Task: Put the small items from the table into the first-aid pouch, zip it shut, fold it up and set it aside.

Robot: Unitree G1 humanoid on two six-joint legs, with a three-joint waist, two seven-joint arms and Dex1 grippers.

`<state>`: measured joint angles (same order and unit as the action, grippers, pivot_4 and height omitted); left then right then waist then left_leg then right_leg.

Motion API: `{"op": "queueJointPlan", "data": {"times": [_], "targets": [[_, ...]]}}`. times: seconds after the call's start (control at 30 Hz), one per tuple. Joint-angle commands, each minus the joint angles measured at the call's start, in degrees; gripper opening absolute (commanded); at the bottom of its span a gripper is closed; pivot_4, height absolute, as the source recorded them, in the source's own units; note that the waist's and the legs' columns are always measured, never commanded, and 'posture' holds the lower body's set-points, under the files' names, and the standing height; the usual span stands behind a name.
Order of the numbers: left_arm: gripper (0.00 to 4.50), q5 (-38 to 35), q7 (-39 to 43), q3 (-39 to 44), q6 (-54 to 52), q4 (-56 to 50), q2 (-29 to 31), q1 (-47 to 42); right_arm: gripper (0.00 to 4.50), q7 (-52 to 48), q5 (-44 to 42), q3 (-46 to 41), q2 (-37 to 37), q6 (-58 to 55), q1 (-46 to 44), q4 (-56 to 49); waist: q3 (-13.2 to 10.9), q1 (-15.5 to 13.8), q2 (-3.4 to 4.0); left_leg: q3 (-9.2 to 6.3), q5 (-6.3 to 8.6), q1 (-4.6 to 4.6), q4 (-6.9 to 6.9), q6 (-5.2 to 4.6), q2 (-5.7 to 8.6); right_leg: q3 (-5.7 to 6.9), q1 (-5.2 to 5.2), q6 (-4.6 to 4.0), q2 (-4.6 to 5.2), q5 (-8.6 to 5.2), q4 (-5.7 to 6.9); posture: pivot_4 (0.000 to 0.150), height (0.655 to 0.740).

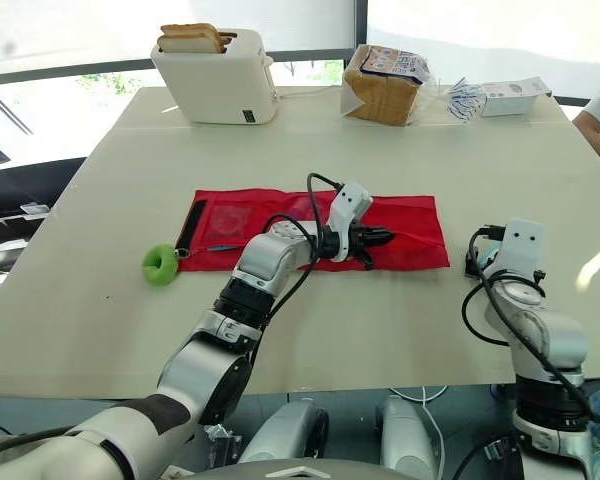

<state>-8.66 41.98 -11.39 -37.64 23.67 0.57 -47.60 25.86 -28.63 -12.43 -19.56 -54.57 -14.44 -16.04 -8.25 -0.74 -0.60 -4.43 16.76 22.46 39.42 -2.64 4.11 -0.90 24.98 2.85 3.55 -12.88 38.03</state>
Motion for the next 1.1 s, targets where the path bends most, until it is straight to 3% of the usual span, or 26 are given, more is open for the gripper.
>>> {"op": "queueJointPlan", "data": {"times": [0.03,0.1,0.2,0.27,0.53,0.77,0.83,0.97,1.1], "targets": [[0.00,-0.1,-0.3,-0.8,2.0,-1.0,-0.9,-1.4,4.10,0.0,4.1,-0.9,0.7,0.4,1.4,-2.7,0.0,-0.1,0.00,0.00,0.00,0.00,0.01,0.00,0.00,0.01,0.00,0.00,0.00,0.00,0.00,0.150,0.7400],[0.00,-0.1,-0.5,-1.1,2.1,-1.0,-1.3,-1.3,3.43,-0.6,5.1,-1.8,0.5,-0.7,3.0,-5.5,0.0,-0.2,0.01,-0.04,0.00,0.00,0.00,0.00,0.00,0.04,0.00,0.00,0.00,0.00,0.01,0.150,0.7400],[0.00,-0.5,-0.1,-1.4,2.0,-1.5,-1.7,-1.2,1.74,-2.6,5.5,-3.1,-0.1,-2.9,6.1,-10.5,0.0,-0.1,0.02,-0.05,0.00,0.03,-0.01,0.00,0.01,0.04,0.00,0.00,0.00,0.00,-0.01,0.150,0.7400],[0.00,-1.0,0.5,-1.4,1.7,-1.8,-1.8,-1.1,1.02,-4.0,5.5,-3.5,-0.2,-4.5,8.2,-13.9,0.0,-0.1,0.02,-0.06,0.00,0.02,-0.01,0.00,0.02,0.05,0.00,0.00,-0.01,0.00,-0.01,0.150,0.7400],[0.00,-1.9,3.3,-0.6,1.3,-2.3,0.6,-1.4,1.02,-11.6,4.6,-3.4,-1.2,-8.9,14.4,-26.7,0.0,0.1,0.04,-0.04,0.00,-0.02,-0.04,0.00,-0.01,0.01,0.01,0.00,-0.14,0.00,0.00,0.150,0.7400],[0.00,-1.4,4.6,-0.8,3.5,0.3,1.7,-1.7,1.02,-26.2,-16.1,-3.6,-5.3,-16.4,17.5,-43.8,0.0,0.2,0.05,-0.07,0.01,-0.03,-0.05,-0.01,-0.10,0.00,-0.02,0.00,-0.39,0.00,-0.05,0.150,0.7400],[0.00,-1.7,4.9,-0.5,3.1,-0.3,2.1,-1.7,1.02,-24.5,-15.7,-0.3,-4.2,-18.3,14.8,-43.0,0.0,0.2,0.04,-0.06,0.01,-0.04,-0.04,-0.01,-0.11,0.00,-0.04,0.00,-0.39,0.00,-0.05,0.150,0.7400],[0.00,-3.2,6.4,-1.5,1.2,-5.4,2.2,-0.2,1.02,-18.0,-6.5,8.6,0.2,-16.9,8.7,-32.0,0.0,0.2,0.03,-0.03,0.01,-0.08,-0.03,0.00,-0.12,-0.05,-0.03,-0.01,-0.32,0.00,-0.03,0.150,0.7400],[0.00,-4.5,9.6,-3.2,-0.6,-10.5,4.2,1.9,1.02,-14.9,0.5,10.4,2.9,-14.2,4.6,-23.0,0.0,0.1,0.05,-0.04,0.01,-0.02,-0.10,0.02,-0.09,-0.03,0.06,-0.02,-0.16,0.00,-0.07,0.150,0.7400]]}}
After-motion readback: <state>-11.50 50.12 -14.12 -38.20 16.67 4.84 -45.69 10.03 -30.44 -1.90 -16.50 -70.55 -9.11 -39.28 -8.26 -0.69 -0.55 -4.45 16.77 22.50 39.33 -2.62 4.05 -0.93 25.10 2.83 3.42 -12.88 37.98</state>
